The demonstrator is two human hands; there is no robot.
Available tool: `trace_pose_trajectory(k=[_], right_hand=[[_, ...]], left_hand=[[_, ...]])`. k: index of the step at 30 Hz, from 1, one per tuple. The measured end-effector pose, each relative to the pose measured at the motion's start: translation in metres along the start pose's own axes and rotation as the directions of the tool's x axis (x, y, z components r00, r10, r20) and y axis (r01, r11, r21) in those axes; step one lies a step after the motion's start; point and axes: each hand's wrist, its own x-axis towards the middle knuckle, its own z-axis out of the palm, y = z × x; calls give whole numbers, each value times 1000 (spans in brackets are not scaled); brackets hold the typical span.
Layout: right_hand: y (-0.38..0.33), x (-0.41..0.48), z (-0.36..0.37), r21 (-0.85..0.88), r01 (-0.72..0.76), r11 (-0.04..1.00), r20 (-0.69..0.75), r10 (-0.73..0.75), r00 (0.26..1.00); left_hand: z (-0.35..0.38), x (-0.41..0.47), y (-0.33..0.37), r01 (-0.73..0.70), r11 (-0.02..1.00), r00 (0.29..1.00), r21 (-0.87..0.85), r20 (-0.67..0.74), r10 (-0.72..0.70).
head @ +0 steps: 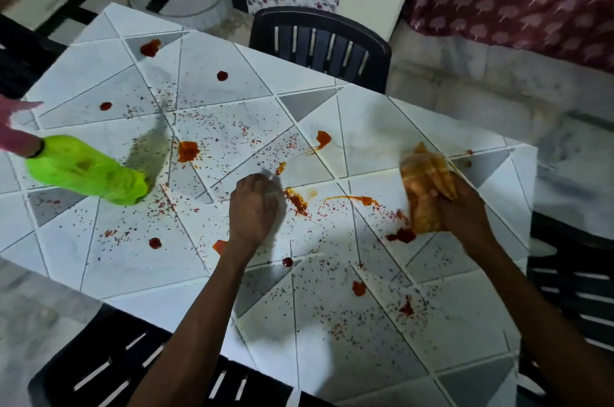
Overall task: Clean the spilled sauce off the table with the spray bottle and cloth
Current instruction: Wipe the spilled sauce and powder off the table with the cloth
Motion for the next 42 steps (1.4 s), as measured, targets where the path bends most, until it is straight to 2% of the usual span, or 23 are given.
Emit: trace_pose_trajectory(k=[3,6,9,11,13,15,18,21,28,31,33,36,42], right_hand=[[23,-13,-19,-118,-53,992,-76,44,996],[34,-22,-3,-182,-95,979,-61,85,994],[23,-21,43,-222,-83,971,-26,80,996],[6,-19,81,-116,-78,990,-5,78,997],[-5,-17,119,-24,-71,997,63,73,995],[-16,-19,152,-29,-7,1000,205,12,979],[-36,-29,179,-38,63,997,399,-43,916],[-45,-37,172,11,42,999,449,-42,893],[-4,-59,63,200,-57,978,306,-8,952],[35,-76,-1,271,-74,960,175,27,984],[60,-87,-41,271,-79,959,63,64,996],[99,-98,-94,239,-131,962,-47,146,988],[147,-91,-144,298,-241,924,-160,297,941]], left_hand=[[4,-13,19,-2,1000,997,-31,-73,0],[8,-28,32,-13,998,995,-60,-99,7],[18,-36,28,-13,999,999,-46,-31,12],[26,-40,22,-7,998,997,56,74,3],[30,-46,21,-40,988,989,149,146,18],[24,-54,25,-39,993,987,114,160,20],[19,-61,29,-46,996,984,80,177,31],[19,-66,29,-68,993,983,97,178,50],[28,-81,55,-63,995,987,79,150,50],[37,-91,79,-129,990,980,53,162,119],[39,-101,102,-221,974,963,38,163,213],[45,-115,127,-328,944,936,36,147,320],[64,-127,137,-253,965,941,63,247,230]])
